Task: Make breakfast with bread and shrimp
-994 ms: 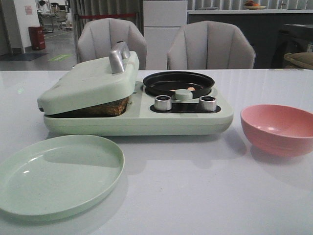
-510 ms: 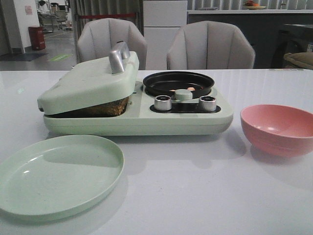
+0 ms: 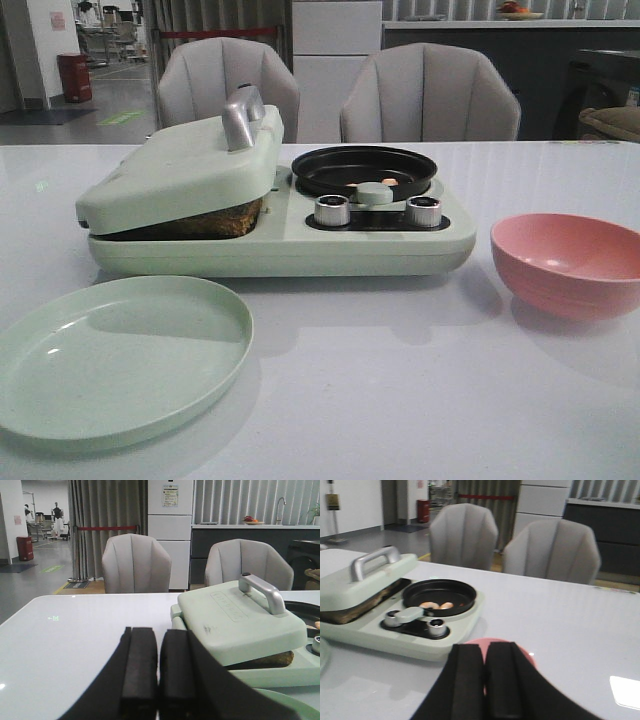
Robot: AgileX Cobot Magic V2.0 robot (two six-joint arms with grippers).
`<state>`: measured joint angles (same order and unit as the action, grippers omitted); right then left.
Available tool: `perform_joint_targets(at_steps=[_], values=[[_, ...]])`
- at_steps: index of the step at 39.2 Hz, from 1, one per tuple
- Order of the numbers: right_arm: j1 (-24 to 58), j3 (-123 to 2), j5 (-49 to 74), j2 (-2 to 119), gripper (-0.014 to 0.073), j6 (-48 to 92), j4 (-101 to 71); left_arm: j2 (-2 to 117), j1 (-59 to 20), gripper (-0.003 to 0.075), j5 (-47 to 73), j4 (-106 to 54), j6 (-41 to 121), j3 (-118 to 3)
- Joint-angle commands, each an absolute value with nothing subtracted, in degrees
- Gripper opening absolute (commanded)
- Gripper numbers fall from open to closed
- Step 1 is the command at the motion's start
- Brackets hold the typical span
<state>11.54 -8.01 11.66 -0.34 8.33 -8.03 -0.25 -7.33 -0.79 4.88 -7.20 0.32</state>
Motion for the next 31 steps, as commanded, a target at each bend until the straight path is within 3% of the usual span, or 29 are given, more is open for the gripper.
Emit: perform_joint_targets(at_steps=[1,7,31], values=[[7.8,-5.9,0.4,0.8,0.0153,4.5,-3.6,-1.2,-7.2,0.0114,-5.0,4.8,-7.7,1.5],[5.2,-1.0,-4.7,0.0,0.0153,1.5,1.5,-1.2,-7.2,0.0114,-5.0,4.8,-7.7,1.5],[2.5,0.6,-3.8,-1.8,0.0153,1.1,0.3,-1.1,-7.2,0.0114,-5.0,4.8,-7.7,1.5]])
